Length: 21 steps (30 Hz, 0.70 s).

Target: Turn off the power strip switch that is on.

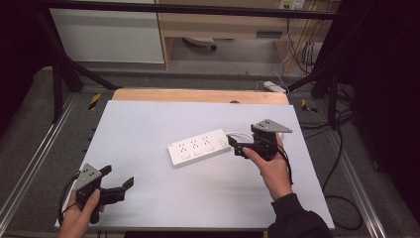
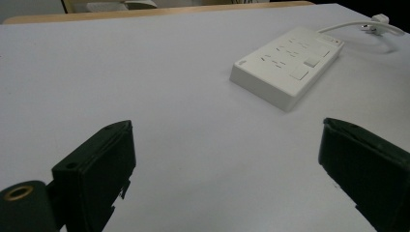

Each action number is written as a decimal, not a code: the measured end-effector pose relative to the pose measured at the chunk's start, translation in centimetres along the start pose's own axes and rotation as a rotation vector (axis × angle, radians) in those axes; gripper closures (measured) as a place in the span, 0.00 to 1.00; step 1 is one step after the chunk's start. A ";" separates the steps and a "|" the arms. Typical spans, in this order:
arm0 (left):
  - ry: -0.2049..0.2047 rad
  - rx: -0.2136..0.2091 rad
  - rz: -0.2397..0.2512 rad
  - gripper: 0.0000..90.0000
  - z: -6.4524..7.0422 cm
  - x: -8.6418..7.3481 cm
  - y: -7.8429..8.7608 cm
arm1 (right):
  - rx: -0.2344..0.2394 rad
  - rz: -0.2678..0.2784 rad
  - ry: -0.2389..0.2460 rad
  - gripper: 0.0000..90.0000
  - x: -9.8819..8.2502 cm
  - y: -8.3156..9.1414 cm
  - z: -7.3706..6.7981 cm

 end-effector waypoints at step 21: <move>-0.005 -0.003 -0.002 0.07 0.0 0.0 0.0 | 0.026 0.034 0.007 0.36 0.7 -1.0 -1.2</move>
Point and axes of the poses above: each handheld gripper's, and its own axes: y roughly backward along the jaws, x roughly out of its top, z roughly to its right, the point moved 8 cm from there along -y, roughly forward along the jaws, and after that the axes turned 14 degrees about -y, right-handed, at the moved point
